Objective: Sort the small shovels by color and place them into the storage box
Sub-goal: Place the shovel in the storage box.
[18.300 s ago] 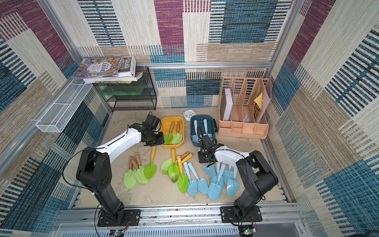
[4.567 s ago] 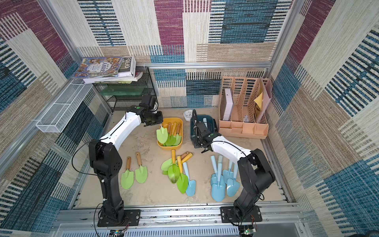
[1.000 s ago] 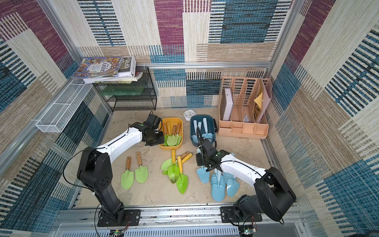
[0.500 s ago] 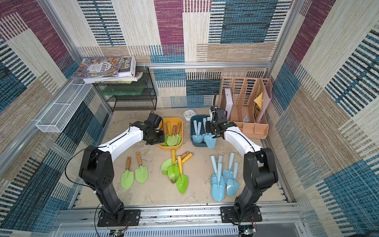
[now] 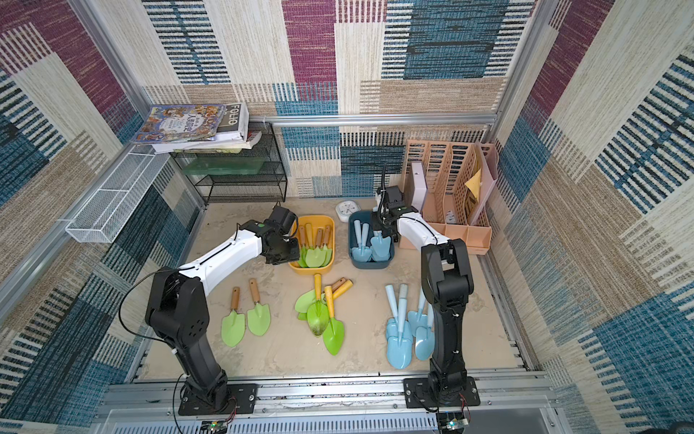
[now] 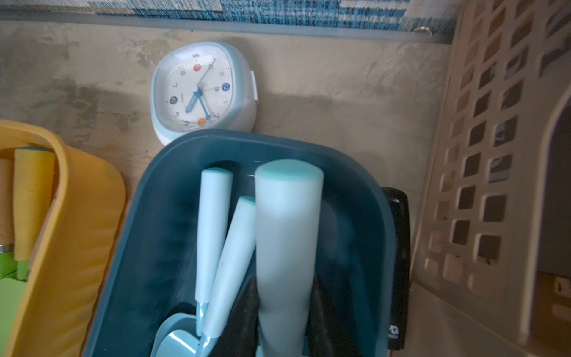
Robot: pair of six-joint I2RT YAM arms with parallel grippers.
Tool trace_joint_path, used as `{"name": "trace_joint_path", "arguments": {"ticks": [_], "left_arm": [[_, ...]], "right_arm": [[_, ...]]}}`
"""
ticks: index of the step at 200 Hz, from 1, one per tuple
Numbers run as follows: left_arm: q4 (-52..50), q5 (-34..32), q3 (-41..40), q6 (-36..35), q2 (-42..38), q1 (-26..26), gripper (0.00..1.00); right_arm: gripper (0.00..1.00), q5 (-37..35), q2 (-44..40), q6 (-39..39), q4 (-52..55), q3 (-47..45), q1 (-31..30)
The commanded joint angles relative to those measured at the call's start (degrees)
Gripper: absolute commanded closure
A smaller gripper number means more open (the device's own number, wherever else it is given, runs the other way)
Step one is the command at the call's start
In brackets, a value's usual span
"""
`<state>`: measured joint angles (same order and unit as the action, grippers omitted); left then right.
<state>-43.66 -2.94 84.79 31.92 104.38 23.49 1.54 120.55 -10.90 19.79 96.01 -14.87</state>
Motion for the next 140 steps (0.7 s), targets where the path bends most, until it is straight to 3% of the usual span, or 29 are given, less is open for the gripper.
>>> {"name": "trace_joint_path", "arguments": {"ticks": [1,73,110,140], "left_arm": [[-1.43,-1.14,0.41,-0.46,0.04,-0.08,0.55],[-1.91,-1.75,-0.14,-0.32,-0.13,-0.18,0.55],[-2.0,-1.46,-0.53,-0.24,-0.53,-0.13,0.51],[-1.96,-1.21,-0.54,-0.29,-0.7,-0.14,0.49]], "right_arm": [[0.82,0.22,0.98,0.66,-0.1,0.37,0.2],[0.8,-1.39,3.0,0.45,-1.32,-0.65,0.82],[0.61,-1.66,1.46,-0.69,-2.02,-2.15,1.17],[0.55,-2.99,-2.66,-1.72,-4.13,-5.34,0.8]]}}
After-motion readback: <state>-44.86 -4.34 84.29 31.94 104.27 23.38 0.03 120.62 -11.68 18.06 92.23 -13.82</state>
